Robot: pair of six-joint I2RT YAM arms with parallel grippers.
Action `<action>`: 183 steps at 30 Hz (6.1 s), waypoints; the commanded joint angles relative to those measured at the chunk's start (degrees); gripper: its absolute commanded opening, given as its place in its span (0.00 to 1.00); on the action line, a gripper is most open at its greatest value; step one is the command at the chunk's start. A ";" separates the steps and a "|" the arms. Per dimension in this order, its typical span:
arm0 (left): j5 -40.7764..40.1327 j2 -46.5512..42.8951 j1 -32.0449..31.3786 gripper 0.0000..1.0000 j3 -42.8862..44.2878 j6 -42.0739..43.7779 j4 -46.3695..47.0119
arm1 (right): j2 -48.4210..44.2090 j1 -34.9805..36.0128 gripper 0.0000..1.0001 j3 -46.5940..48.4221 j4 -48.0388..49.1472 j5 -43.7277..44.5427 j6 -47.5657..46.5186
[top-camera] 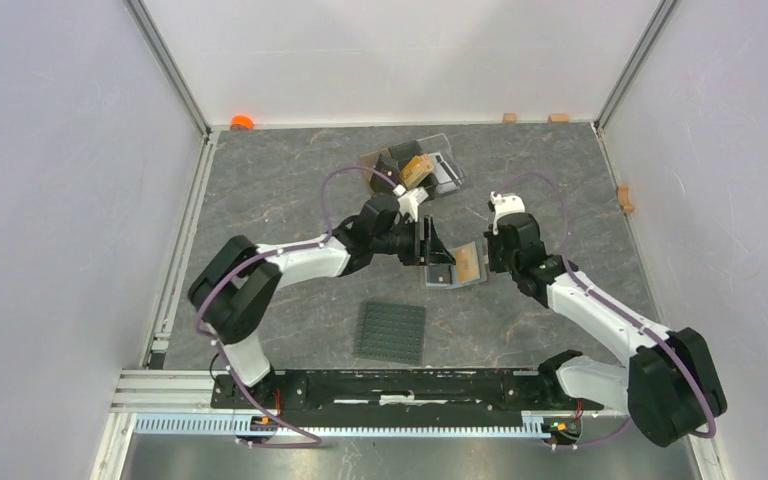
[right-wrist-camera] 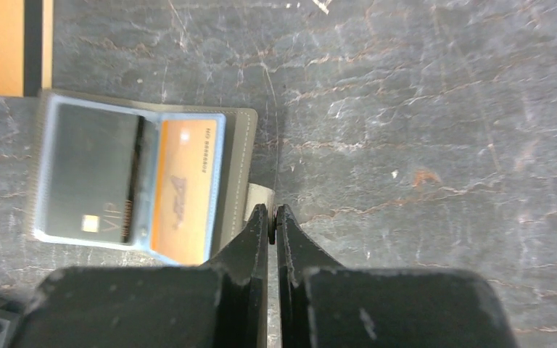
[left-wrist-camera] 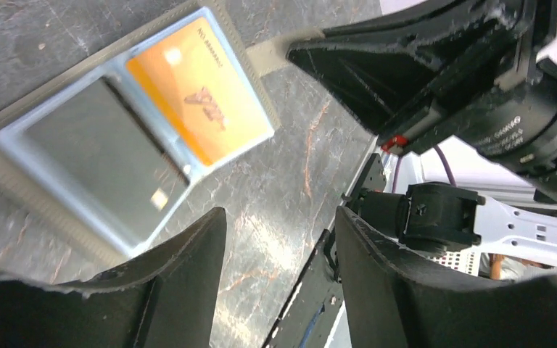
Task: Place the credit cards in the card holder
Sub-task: Close the card holder at the center of the board.
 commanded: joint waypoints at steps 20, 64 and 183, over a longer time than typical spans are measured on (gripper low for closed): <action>-3.43 -10.74 4.46 0.68 -15.89 -1.34 0.81 | 9.07 12.34 0.00 8.07 2.10 -12.60 4.10; -7.78 1.43 2.87 0.73 6.01 1.21 -9.27 | 10.76 -7.44 0.71 4.06 1.91 -31.24 -5.29; -4.19 14.22 3.08 0.30 -3.48 -5.46 10.32 | 11.44 -0.23 0.75 -1.04 10.86 -28.26 12.47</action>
